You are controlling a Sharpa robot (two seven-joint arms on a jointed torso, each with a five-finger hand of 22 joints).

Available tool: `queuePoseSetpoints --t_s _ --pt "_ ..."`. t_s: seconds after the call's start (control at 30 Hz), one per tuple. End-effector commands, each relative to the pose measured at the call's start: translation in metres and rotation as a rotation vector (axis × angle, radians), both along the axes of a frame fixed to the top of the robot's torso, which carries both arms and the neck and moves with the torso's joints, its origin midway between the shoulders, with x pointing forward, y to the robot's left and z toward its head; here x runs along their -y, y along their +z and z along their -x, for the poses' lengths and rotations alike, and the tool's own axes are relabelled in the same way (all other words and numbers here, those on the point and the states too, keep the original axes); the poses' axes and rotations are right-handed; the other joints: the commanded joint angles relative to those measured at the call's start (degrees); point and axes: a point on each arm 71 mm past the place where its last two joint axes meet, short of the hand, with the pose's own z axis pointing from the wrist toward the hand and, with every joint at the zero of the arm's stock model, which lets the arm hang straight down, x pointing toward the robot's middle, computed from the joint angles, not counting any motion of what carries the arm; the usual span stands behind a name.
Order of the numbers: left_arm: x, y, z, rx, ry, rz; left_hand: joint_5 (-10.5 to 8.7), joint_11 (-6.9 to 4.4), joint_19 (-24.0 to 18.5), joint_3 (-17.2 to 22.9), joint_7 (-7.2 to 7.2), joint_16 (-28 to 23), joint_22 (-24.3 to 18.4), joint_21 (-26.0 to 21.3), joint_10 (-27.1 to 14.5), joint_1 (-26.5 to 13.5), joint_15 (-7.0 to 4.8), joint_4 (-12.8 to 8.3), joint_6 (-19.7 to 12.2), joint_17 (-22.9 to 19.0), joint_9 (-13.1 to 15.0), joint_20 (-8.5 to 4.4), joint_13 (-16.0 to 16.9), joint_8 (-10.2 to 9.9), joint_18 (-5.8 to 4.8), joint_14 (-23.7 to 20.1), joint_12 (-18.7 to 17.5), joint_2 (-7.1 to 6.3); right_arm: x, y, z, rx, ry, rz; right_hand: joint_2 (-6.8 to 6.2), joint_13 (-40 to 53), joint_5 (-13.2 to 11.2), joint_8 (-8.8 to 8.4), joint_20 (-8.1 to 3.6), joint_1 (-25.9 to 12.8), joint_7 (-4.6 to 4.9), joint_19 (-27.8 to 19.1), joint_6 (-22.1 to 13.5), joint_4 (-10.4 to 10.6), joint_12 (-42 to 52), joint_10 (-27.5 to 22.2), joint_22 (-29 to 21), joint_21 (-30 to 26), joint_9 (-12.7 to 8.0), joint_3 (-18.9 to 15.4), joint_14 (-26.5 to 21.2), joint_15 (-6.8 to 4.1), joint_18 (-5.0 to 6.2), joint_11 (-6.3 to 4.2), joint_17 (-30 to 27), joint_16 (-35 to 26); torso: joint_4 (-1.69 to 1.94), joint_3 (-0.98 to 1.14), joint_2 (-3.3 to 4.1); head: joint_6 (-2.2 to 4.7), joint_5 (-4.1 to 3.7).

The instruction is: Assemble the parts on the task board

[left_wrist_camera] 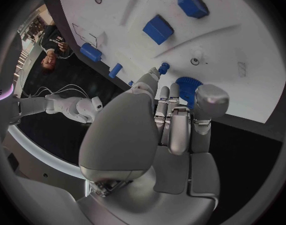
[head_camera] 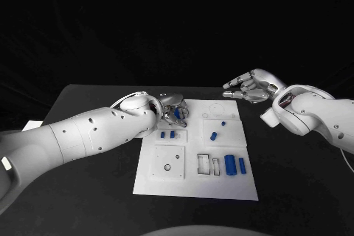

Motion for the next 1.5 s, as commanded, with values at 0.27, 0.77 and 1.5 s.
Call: queuePoseSetpoints --t_s 0.27,0.77,1.5 --pt "0.006 -0.006 0.002 -0.011 -0.021 -0.095 0.07 -0.07 2.3 1.7 -0.11 -0.4 1.2 1.2 2.0 0.3 -0.37 -0.2 1.4 -0.9 -0.7 -0.39 -1.4 -1.0 -0.99 3.1 -1.5 0.12 -0.002 0.000 0.001 -0.002 0.020 0.000 0.53 5.7 0.2 0.07 0.14 -0.1 -0.10 -0.3 -0.4 0.0 -0.2 -0.3 -0.1 -0.2 0.1 -0.2 4.7 0.18 0.37 -0.05 10.2 -0.2 0.05 0.05 -0.03 -0.25 -0.13" --pt "0.013 -0.009 0.003 -0.011 -0.028 -0.100 -0.19 -0.41 2.1 6.8 -0.24 0.0 1.2 1.0 5.2 1.0 -0.69 -0.8 3.1 -1.1 -1.9 -0.61 -3.3 -2.3 -0.87 3.1 -4.0 0.26 -0.003 -0.001 0.001 -0.005 0.024 0.000 0.63 5.8 0.2 0.07 0.14 -0.1 -0.10 -0.2 -0.5 0.0 -0.1 -0.3 0.0 -0.2 0.1 -0.2 4.7 0.18 0.37 -0.05 10.3 -0.2 0.03 0.08 -0.07 -0.49 -0.30" --pt "0.011 -0.010 0.002 0.001 -0.005 -0.103 -0.30 -0.44 2.0 18.8 0.07 0.7 2.4 1.7 10.1 0.6 -0.86 -5.5 6.8 -1.3 -3.0 -0.82 -4.7 -3.8 -1.05 3.1 -7.9 -0.16 -0.005 -0.001 0.000 -0.006 0.027 -0.001 0.67 5.8 0.2 0.08 0.14 -0.1 -0.10 -0.2 -0.4 0.0 0.0 -0.3 0.0 -0.2 0.1 -0.2 4.7 0.18 0.36 -0.05 10.3 -0.2 0.04 0.06 -0.10 -0.61 -0.45"
